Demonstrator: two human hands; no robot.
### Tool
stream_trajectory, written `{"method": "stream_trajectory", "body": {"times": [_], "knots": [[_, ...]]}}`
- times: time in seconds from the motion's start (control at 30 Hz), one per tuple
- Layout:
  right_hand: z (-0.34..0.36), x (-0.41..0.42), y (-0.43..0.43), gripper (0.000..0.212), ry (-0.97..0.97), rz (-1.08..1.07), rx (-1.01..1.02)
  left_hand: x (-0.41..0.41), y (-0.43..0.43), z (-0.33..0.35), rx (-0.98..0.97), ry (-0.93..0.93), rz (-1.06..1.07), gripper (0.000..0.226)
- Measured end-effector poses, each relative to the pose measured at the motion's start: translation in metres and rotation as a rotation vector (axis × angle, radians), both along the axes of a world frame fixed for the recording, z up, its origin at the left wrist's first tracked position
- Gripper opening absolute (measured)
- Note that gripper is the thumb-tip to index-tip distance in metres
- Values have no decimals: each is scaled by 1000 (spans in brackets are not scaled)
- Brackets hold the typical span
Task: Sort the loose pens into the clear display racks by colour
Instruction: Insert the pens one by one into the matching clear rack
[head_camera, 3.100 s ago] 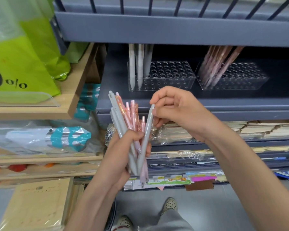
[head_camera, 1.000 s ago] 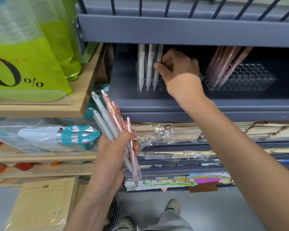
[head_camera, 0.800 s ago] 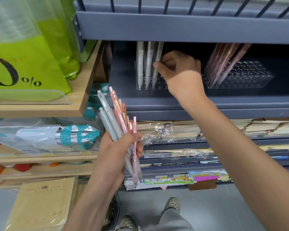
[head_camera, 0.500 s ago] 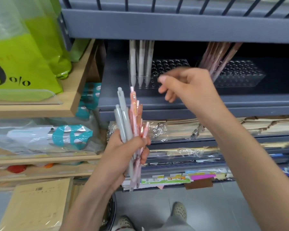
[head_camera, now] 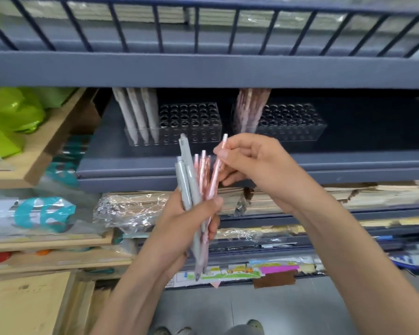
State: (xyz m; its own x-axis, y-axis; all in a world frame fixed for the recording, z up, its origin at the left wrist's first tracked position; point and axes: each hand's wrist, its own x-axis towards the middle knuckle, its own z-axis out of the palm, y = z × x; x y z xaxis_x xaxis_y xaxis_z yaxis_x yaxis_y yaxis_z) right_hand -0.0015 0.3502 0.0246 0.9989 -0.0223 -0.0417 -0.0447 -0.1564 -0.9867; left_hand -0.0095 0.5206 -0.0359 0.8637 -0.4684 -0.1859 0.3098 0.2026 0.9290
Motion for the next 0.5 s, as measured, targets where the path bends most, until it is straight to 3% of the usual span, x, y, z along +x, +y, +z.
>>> {"method": "stream_trajectory", "body": {"times": [0.13,0.23,0.3,0.37,0.43,0.5], "knots": [[0,-7,-32,16,-15,-98,195,-5,-32,2,-39,85,74,34],[-1,-9,-57,13,-79,-191,254,-9,-50,-1,-61,128,183,6],[-1,-10,-74,11,-144,-274,275,-10,-57,-6,-50,114,216,36],[-2,-10,-91,13,-223,-351,275,-13,-63,-6,-33,98,220,50],[-1,-8,-106,11,-296,-405,266,-15,-69,-6,-26,87,237,49],[2,-5,-116,10,-369,-444,243,-18,-74,-7,-27,63,263,32]]}}
